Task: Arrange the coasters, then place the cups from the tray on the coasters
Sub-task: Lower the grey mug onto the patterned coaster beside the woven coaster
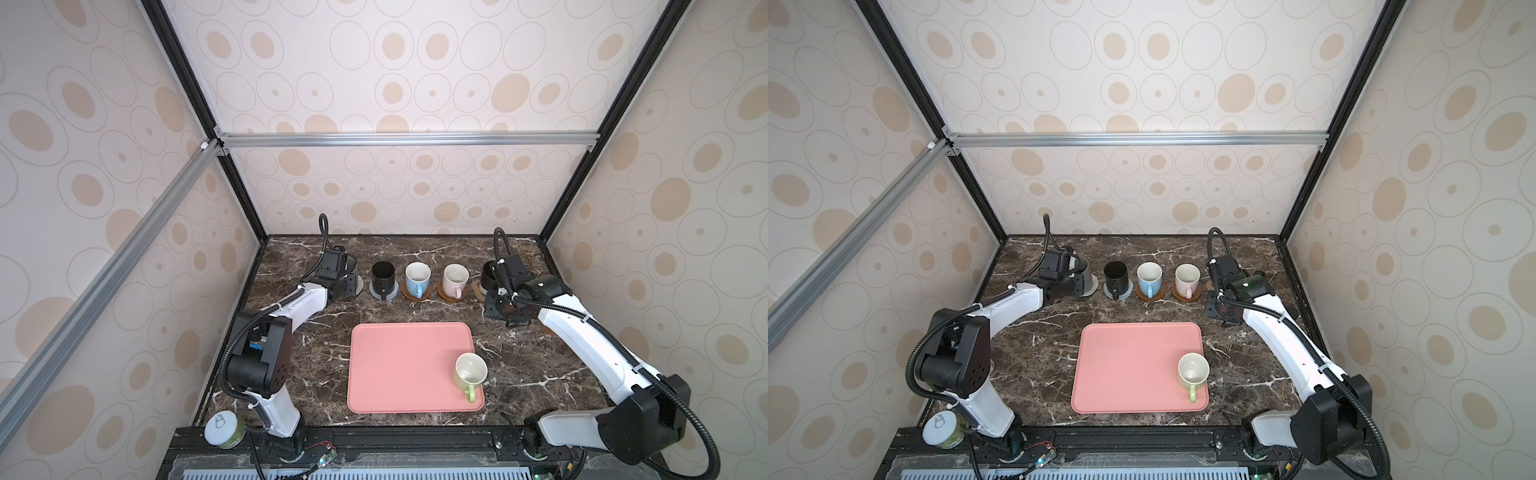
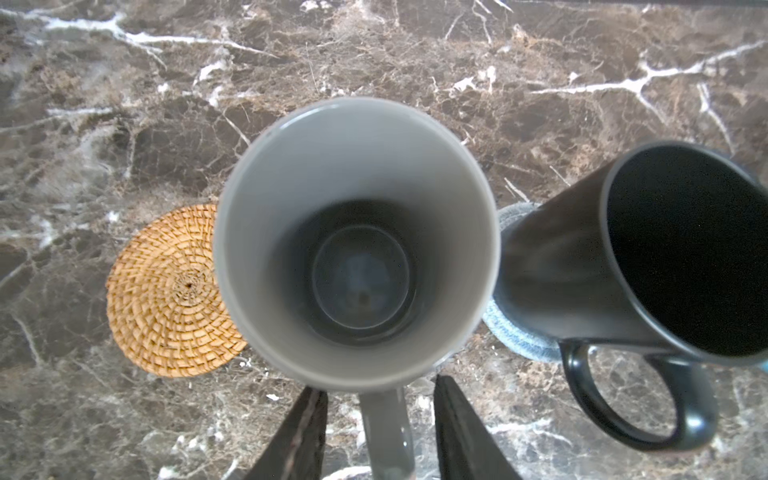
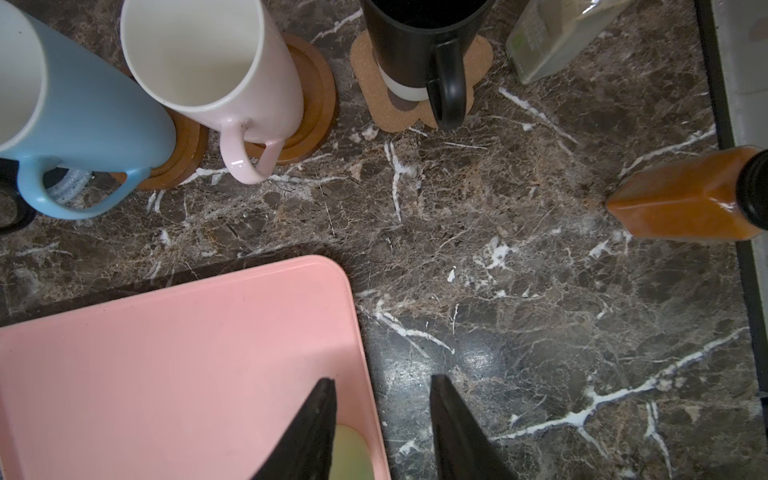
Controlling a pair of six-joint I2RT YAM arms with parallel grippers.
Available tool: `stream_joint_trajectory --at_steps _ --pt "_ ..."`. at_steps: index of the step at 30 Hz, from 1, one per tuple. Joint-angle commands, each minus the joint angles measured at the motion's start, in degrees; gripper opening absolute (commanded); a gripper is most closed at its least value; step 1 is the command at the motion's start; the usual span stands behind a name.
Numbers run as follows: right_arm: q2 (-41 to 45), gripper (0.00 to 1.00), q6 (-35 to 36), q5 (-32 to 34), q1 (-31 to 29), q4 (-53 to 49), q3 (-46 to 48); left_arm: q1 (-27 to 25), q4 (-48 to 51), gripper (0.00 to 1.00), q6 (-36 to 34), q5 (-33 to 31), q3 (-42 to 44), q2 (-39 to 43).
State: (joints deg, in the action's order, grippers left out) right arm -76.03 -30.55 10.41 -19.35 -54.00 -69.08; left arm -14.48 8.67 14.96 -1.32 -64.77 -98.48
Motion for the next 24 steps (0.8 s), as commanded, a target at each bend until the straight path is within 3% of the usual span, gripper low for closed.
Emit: stream_joint_trajectory --at_steps 1,24 --pt "0.4 0.41 -0.4 0.5 0.4 -0.8 0.2 0.5 0.2 0.52 -0.8 -0.5 -2.4 0.5" --pt "0.9 0.41 -0.4 0.7 0.5 -0.8 0.5 0.5 4.8 0.85 0.2 0.0 -4.2 5.4"
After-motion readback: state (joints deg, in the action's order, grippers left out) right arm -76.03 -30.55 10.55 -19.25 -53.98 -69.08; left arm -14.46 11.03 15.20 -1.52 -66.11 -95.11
